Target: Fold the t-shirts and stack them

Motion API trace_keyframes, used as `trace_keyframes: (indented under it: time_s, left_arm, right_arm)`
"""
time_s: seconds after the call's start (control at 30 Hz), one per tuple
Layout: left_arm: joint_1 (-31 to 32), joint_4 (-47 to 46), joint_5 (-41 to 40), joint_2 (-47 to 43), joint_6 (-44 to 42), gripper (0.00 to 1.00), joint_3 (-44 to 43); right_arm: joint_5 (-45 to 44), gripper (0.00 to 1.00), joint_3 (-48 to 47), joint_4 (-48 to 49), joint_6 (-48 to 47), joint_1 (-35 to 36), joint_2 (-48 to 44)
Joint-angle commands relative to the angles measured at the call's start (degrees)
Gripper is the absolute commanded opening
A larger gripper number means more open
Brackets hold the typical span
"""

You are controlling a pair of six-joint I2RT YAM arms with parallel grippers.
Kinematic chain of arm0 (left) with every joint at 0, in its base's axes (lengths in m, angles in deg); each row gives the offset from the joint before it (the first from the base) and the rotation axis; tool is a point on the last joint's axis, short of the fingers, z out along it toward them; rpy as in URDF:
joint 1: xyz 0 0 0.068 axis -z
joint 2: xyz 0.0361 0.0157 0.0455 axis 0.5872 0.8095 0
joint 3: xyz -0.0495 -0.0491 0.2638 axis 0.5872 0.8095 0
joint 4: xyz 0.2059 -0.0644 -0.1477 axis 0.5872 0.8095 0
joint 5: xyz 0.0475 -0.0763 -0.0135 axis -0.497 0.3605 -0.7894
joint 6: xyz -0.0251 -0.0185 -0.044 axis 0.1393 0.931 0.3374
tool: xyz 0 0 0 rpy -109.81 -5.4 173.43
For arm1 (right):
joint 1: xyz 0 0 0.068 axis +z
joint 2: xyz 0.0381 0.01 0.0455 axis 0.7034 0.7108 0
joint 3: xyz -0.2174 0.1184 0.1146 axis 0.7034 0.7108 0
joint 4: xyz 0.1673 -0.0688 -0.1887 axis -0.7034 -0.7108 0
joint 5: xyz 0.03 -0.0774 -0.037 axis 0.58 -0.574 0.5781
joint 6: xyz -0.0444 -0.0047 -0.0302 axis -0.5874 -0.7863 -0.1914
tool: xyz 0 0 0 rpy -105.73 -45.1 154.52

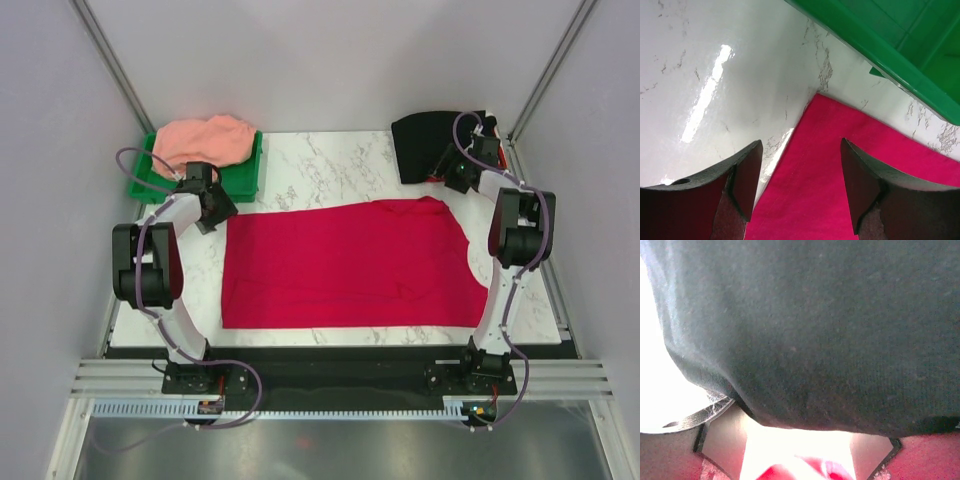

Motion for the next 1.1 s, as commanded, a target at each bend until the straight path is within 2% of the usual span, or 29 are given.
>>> trace_keyframes:
  time_s: [0.0,0.13,0.27,0.43,0.63,1.07]
  left_arm:
    - [0.4,-2.33,0.09,-1.88,0.0,0.7,0.31]
    - [0.4,-2.51,0.44,-1.79,0.09,0.7,0.31]
    - [0.4,-2.6,0.36,-1.96,0.0,0.7,0.75]
    - [0.4,-3.21,0.18,-1.88,0.27,0.7,1.62]
    - [0.57,-3.74,1.06,-1.79,0.62,0.7,2.59]
    - [0.75,-4.27,0.09,-3.2,0.53,0.7,3.91]
  right_arm:
    - [1.69,0.76,-8.17,-0.86,-1.24,-0.62,5.52]
    - [1.8,0.77,-16.17,-2.45,-1.15,-0.36,10.36]
    - [0.55,0.78,-17.95,-5.44,-3.17,-0.36,9.76]
    - [0.39,0.78,-3.83,-1.49,-4.05,1.13,-3.57]
    - [-1.99,0.78,8.4,-0.09,-4.31,1.66,-13.26]
    - [-1.64,0.72,9.91,-1.49,-5.19,3.33,-10.2]
